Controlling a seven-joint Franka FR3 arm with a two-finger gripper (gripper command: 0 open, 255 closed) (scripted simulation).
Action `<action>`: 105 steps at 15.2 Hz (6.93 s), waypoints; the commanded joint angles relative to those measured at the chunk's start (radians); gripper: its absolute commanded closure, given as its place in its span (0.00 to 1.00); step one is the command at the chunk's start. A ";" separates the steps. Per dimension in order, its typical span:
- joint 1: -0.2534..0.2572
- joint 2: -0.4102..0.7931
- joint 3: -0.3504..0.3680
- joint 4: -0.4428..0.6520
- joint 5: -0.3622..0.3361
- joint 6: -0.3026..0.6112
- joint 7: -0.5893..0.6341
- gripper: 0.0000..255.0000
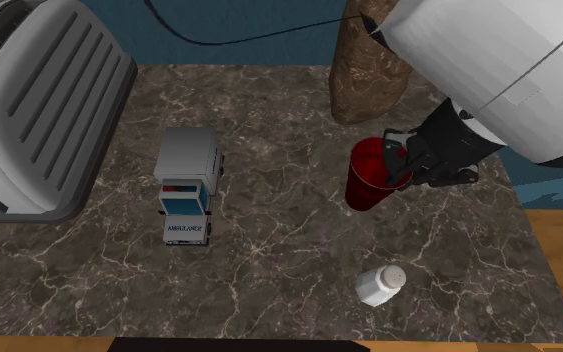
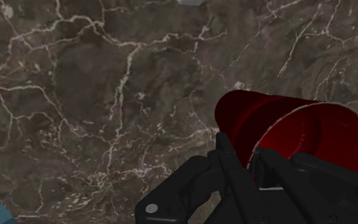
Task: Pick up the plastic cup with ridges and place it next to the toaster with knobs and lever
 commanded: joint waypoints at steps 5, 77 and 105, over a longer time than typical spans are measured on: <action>-0.001 -0.016 0.002 0.064 -0.008 -0.078 0.014 1.00; 0.299 0.306 0.285 1.074 0.065 -0.663 0.692 1.00; 0.402 0.289 0.331 0.742 0.041 -0.326 0.778 1.00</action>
